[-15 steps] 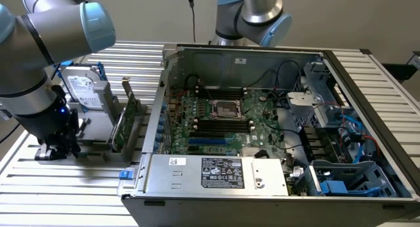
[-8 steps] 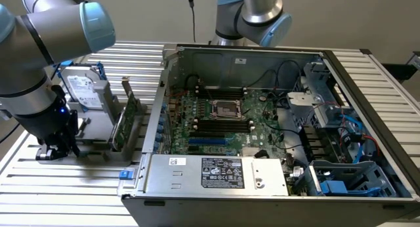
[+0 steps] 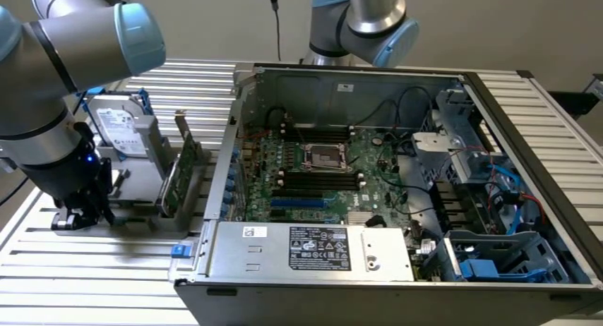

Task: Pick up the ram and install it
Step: 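Pick up the ram and move it above insertion slot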

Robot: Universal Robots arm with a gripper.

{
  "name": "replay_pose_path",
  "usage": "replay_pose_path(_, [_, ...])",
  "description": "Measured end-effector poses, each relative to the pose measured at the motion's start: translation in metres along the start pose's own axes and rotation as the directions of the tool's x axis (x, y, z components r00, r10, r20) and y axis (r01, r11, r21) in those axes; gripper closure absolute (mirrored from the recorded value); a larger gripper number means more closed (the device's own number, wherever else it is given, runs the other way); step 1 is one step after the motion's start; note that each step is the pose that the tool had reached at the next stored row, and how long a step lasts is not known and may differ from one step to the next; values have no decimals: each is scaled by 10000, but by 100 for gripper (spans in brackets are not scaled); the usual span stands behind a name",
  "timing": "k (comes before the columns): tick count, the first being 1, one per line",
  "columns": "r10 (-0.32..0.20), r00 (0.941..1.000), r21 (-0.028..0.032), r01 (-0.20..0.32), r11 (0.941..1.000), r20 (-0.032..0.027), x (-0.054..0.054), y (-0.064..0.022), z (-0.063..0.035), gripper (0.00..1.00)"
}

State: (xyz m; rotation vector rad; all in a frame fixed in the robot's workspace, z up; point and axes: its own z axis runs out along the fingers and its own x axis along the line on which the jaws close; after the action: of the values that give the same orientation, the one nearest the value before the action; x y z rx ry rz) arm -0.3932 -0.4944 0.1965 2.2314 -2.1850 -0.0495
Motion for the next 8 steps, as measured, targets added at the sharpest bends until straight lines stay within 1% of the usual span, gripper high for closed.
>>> replay_pose_path(4, [10, 10000, -24, -10, 10000, 2, -1, 2, -39, 86])
replay_pose_path(8, [11, 10000, -95, -11, 10000, 7, -1, 4, -125, 86])
